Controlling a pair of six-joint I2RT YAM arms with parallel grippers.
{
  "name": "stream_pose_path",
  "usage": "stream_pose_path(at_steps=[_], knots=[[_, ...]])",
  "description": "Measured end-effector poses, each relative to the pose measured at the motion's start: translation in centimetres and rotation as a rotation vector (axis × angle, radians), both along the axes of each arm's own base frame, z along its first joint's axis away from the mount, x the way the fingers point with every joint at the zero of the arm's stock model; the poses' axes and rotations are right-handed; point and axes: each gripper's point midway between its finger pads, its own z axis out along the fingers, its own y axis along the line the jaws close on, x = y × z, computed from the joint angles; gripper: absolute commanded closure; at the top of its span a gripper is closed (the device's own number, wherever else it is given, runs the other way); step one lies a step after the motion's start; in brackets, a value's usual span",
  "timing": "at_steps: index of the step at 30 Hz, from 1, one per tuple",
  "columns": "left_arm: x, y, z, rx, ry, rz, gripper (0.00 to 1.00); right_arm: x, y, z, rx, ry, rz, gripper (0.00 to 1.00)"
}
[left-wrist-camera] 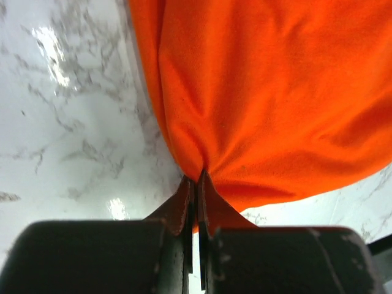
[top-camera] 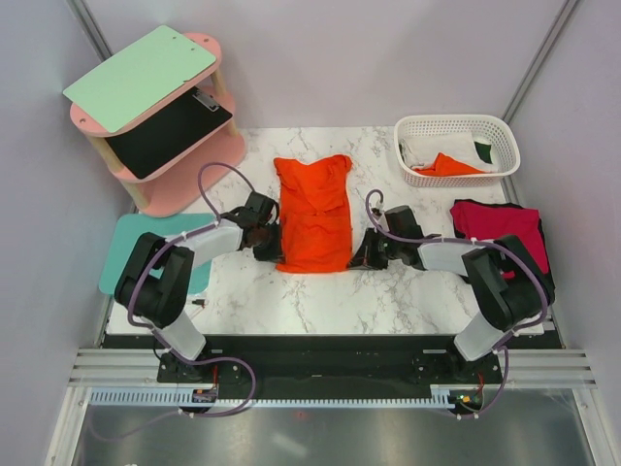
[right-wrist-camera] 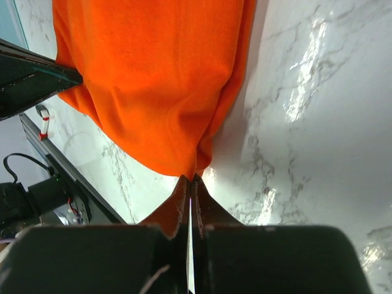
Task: Fold and stack the t-shirts
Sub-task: Grab one side of the 2/3 rectangular tshirt with both arms, then fold the long partially folded tshirt into a neat square
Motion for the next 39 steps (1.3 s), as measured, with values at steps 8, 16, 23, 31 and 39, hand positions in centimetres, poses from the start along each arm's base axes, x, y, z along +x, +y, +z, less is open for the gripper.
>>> stream_pose_path(at_steps=[8,16,23,31,39], knots=[[-1.6,0.2,2.0,-0.035,-0.001,0.014,0.98,-1.0,0.2,2.0,0.013,-0.066,0.038,1.0],[1.7,-1.2,6.9,-0.075,-0.089,0.028,0.98,2.0,0.8,5.6,0.018,-0.222,0.032,1.0],[6.3,-2.4,12.5,-0.108,-0.217,0.052,0.98,8.8,2.2,12.5,0.068,-0.433,-0.034,1.0],[11.2,-2.1,13.3,-0.098,-0.238,0.103,0.98,17.1,3.2,15.1,0.049,-0.553,-0.095,1.0],[16.4,-2.0,14.1,-0.09,-0.256,0.127,0.98,22.5,2.9,11.9,-0.002,-0.541,-0.135,1.0]])
